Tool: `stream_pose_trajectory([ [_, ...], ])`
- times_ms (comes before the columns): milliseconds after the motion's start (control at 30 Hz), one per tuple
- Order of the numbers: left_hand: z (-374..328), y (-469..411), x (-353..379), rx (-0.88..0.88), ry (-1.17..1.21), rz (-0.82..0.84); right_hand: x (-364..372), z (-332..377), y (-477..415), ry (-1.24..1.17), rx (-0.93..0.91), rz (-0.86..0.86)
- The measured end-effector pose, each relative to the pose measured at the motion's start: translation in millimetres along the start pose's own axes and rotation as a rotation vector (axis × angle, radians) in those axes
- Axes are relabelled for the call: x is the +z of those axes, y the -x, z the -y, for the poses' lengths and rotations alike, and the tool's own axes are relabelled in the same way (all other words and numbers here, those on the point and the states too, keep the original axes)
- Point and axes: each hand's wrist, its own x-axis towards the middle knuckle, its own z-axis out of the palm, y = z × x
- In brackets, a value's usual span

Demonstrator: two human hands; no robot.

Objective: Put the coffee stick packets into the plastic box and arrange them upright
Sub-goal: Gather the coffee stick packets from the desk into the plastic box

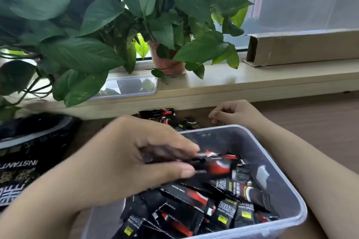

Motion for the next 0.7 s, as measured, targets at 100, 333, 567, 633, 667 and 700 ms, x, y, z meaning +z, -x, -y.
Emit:
stream_pose_trajectory([
  [100,-1.7,-7.8,4.1,0.124,-0.133,-0.106,5.0,-5.0,-1.5,0.028,-0.050,0.017],
  [333,81.9,-15.9,-27.5,-0.301,-0.329,-0.554,23.7,-7.9,-4.6,0.379,-0.103,0.006],
  [567,125.9,-27.7,-18.5,-0.527,-0.334,-0.160,23.2,0.4,-6.4,0.551,-0.088,0.125],
  [633,128.7,-30.3,-16.5,-0.527,-0.345,-0.148,20.6,-2.7,-9.8,0.498,-0.091,0.124],
  [667,127.9,-30.8,-16.3,-0.526,-0.340,-0.160,19.0,-4.3,-11.6,0.462,-0.091,0.125],
  [700,129.6,-30.7,-16.8,-0.516,-0.329,-0.184,17.5,-5.4,-13.1,0.425,-0.095,0.134],
])
